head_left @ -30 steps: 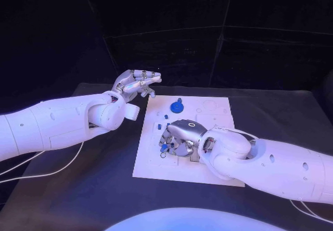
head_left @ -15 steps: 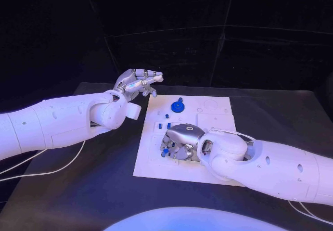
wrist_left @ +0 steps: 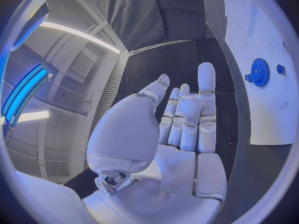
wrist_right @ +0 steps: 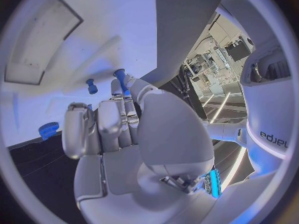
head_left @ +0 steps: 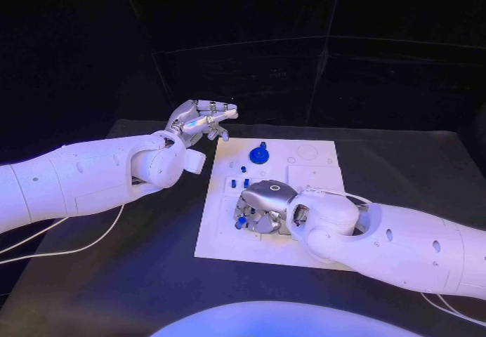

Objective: Assemble the parts on the task board

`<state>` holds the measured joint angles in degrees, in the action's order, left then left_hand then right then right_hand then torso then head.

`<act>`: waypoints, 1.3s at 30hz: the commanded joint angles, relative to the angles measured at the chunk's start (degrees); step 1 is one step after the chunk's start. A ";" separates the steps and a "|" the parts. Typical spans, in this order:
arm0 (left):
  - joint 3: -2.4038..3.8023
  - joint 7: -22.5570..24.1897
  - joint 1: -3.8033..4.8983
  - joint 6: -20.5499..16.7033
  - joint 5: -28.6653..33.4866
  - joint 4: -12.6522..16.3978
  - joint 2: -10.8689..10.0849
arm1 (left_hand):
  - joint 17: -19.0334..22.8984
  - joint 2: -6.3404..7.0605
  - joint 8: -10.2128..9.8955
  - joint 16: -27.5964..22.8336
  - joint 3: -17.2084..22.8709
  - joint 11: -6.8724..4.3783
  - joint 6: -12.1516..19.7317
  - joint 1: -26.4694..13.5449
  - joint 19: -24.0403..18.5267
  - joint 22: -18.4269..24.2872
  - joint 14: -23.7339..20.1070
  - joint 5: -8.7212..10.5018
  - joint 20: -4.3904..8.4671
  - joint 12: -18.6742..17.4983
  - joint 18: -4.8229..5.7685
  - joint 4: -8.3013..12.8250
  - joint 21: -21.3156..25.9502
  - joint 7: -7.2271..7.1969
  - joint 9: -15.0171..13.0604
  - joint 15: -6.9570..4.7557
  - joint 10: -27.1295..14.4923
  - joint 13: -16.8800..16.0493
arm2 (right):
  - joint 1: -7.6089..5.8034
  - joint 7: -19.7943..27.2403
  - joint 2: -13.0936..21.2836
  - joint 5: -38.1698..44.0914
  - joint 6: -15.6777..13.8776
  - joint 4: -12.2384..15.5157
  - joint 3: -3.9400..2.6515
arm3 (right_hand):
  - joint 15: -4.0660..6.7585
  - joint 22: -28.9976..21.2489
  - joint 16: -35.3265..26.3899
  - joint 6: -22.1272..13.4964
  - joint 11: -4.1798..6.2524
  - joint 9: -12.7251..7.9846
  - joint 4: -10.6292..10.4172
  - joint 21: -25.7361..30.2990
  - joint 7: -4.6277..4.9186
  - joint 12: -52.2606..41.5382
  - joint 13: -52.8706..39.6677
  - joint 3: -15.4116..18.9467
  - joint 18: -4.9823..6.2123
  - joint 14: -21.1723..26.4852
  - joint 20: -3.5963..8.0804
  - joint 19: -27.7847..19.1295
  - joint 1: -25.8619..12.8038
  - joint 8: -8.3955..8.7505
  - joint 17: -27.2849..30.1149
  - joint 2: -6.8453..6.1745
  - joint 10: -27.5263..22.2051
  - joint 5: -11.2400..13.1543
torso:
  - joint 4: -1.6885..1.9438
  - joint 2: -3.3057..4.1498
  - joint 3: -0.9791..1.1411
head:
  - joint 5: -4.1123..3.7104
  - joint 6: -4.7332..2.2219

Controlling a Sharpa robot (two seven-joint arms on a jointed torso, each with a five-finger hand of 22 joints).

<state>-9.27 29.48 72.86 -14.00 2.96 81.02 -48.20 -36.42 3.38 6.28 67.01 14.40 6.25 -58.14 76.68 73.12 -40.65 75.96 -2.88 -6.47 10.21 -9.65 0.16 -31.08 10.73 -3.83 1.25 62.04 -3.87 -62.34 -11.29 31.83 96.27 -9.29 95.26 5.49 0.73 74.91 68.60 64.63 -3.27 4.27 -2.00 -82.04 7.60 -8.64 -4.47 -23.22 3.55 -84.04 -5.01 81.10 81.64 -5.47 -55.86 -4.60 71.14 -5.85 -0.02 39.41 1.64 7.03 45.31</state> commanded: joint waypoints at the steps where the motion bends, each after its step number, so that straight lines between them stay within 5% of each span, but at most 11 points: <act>1: 0.05 0.11 0.10 0.65 0.12 0.02 0.10 | 0.07 -0.28 -0.02 -0.19 -0.12 0.22 0.36 0.23 0.03 0.07 -0.35 -0.23 -0.28 0.39 -0.79 0.10 0.31 -0.10 0.01 -0.03 -0.33 0.10 | 0.02 -0.76 -0.56 1.90 1.37 -0.16 0.03 | 0.32 1.86 0.13 -0.10 -0.32 -0.01 0.02 -0.13 0.26 0.21 -0.01 -0.25 -0.33 -0.93 -0.16 0.08 -0.60 -0.07 0.15 -0.17 -0.12 -0.22 | 0.02 0.01 -0.02 | 0.01 -0.01; 11: 0.05 0.03 0.10 0.71 0.12 0.11 0.06 | 0.07 -0.28 -0.02 -0.19 -0.12 0.22 0.36 0.23 0.03 0.07 -0.35 -0.23 -0.28 0.39 -0.79 0.10 0.31 -0.10 0.01 -0.03 -0.33 0.10 | 0.10 -1.48 -1.57 2.75 1.41 -0.48 0.18 | -0.25 1.83 0.30 -3.86 -0.98 -0.65 -0.24 -0.11 0.98 1.62 0.01 0.15 -0.31 -0.84 -0.67 -0.09 -1.84 2.00 0.27 -1.28 -1.06 -0.28 | 0.07 -0.03 -0.05 | -0.10 -0.03; 18: 0.05 -0.04 0.10 0.80 0.12 0.15 -0.02 | 0.07 -0.28 -0.02 -0.19 -0.12 0.22 0.36 0.23 0.03 0.07 -0.35 -0.23 -0.28 0.39 -0.79 0.10 0.31 -0.10 0.01 -0.03 -0.33 0.10 | 0.11 -1.80 -1.42 3.01 0.52 -0.42 0.22 | -0.17 1.77 0.45 -10.78 -0.75 -0.70 -0.35 -0.07 0.97 2.38 -0.23 0.01 -0.25 -0.75 -0.71 -0.23 -2.34 2.06 0.50 -2.14 -1.41 -0.17 | 0.03 -0.01 -0.02 | -0.05 -0.04; 24: 0.05 -0.07 0.10 0.83 0.12 0.15 -0.06 | 0.07 -0.28 -0.02 -0.19 -0.12 0.22 0.36 0.23 0.03 0.07 -0.35 -0.23 -0.28 0.39 -0.79 0.10 0.31 -0.10 0.01 -0.03 -0.33 0.10 | 0.16 -1.86 -0.98 3.27 -0.89 0.19 0.23 | 0.06 1.58 0.31 -13.22 -0.51 -0.66 -0.42 0.07 0.68 2.49 -0.42 0.28 -0.19 -0.64 -0.54 -0.40 -2.64 2.08 0.89 -2.75 -1.64 -0.04 | 0.00 0.01 0.06 | -0.08 -0.09; 33: 0.04 -0.08 0.10 0.84 0.12 0.08 -0.21 | 0.17 -0.37 0.06 -0.21 -0.15 0.24 0.44 0.31 0.08 0.17 -0.38 -0.22 -0.29 0.45 -0.79 0.10 0.41 -0.07 0.00 -0.02 -0.43 0.10 | 0.30 -1.59 3.15 3.93 -7.11 4.85 0.20 | 0.32 1.55 0.32 -19.90 -0.21 -0.79 -1.52 0.14 -0.36 2.16 -1.03 3.97 -0.19 -0.60 -0.27 -0.44 -4.43 2.19 1.15 -4.83 -2.00 0.75 | -0.07 -0.09 0.01 | -0.33 -0.43; 36: 0.04 -0.08 0.09 0.92 0.12 0.05 -0.23 | 0.17 -0.37 0.06 -0.21 -0.15 0.24 0.44 0.31 0.08 0.17 -0.38 -0.22 -0.29 0.45 -0.79 0.10 0.41 -0.07 0.00 -0.02 -0.43 0.10 | 0.29 -1.80 6.16 4.18 -10.72 7.26 0.17 | 0.35 1.48 0.26 -27.44 -0.17 -1.19 -2.15 0.22 -1.06 2.01 -1.33 6.68 -0.17 -0.57 -0.23 -0.52 -4.10 2.54 1.35 -5.06 -2.51 0.41 | 0.00 -0.15 -0.03 | -0.71 -0.69; 39: 0.04 -0.08 0.09 0.93 0.12 0.12 -0.37 | 0.20 -0.37 0.06 -0.21 -0.15 0.24 0.45 0.33 0.08 0.18 -0.39 -0.22 -0.29 0.46 -0.79 0.11 0.42 -0.08 -0.01 -0.02 -0.44 0.10 | 0.23 -1.82 9.94 3.65 -14.76 9.78 0.11 | 0.35 1.31 0.02 -26.02 -0.18 -0.85 -3.52 0.37 -0.46 1.52 -1.79 10.46 -0.12 -0.48 -0.20 -0.64 -2.70 2.20 1.84 -4.67 -2.66 0.09 | 0.05 -0.16 -0.11 | -1.16 -1.01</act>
<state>-9.28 29.27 72.86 -13.78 2.96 81.04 -48.45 -36.30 3.38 6.28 67.01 14.40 6.46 -58.14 76.68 73.12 -40.53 75.96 -2.88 -6.47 10.50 -9.65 0.16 -30.85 10.73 -3.83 1.25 61.83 -3.84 -61.97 -12.97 40.14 99.64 -16.15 103.61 5.67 0.73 74.91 68.88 37.81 -3.48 3.23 -4.98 -82.04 6.93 -6.82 -6.09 -14.16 3.55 -84.04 -5.21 80.86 78.01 -3.11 -54.22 -9.40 68.86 -5.38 -0.07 39.28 1.64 6.21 44.58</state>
